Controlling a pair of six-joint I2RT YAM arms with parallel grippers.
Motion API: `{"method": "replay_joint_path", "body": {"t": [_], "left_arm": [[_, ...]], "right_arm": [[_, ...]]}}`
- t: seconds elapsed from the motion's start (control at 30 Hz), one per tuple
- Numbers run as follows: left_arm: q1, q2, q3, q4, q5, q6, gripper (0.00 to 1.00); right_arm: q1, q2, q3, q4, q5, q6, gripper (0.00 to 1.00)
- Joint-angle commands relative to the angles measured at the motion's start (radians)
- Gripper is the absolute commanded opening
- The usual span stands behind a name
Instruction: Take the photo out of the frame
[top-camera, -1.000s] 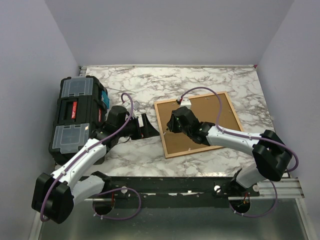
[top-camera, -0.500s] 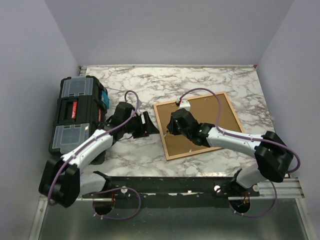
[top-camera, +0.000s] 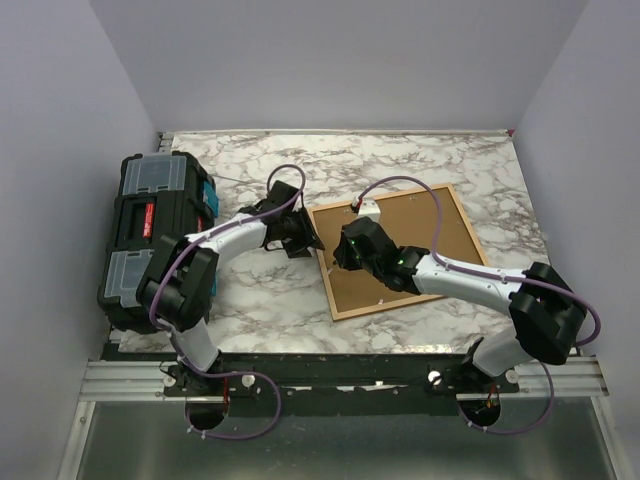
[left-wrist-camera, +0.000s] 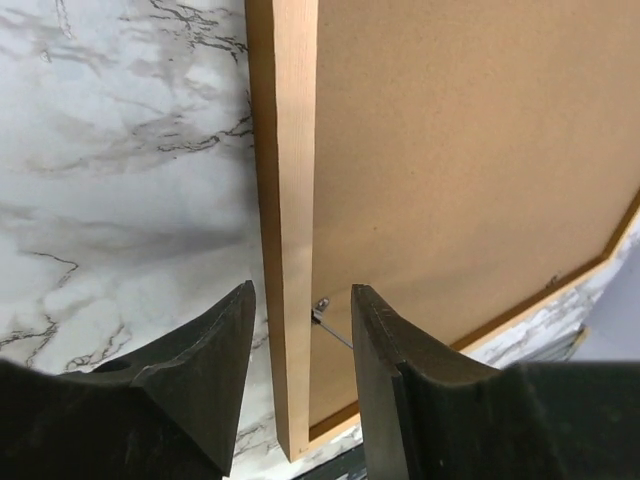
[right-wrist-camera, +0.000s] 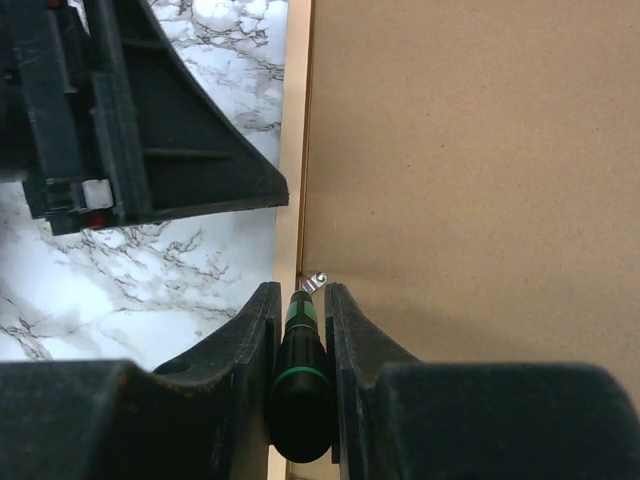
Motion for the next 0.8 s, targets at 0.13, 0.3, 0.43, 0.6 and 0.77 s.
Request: {"method": "replay_joint_path", "body": {"t": [0.13, 0.3, 0.43, 0.6, 0.77], "left_arm": [[-0.03, 0.14, 0.113, -0.122, -0.161, 0.033, 0.3], [-0.033, 0.205, 0.177, -0.195, -0.205, 0.09, 0.26], [-0.034, 0.22, 0.174, -0.186, -0.216, 0.092, 0.25], [-0.033, 0.235, 0.17, -0.186, -0.222, 0.099, 0.19], [-0.029, 0.244, 0.168, -0.181, -0.224, 0.107, 0.19]], "right_arm": [[0.017, -0.028, -0.018, -0.055, -0.016, -0.024, 0.0], [0.029, -0.036, -0.018, -0.076, -0.022, -0.03, 0.0], [0.049, -0.036, -0.017, -0.098, -0.008, -0.026, 0.0], [0.064, -0.046, -0.02, -0.13, 0.025, -0.024, 0.0], [0.083, -0.057, -0.012, -0.191, 0.095, -0.017, 0.0]]}}
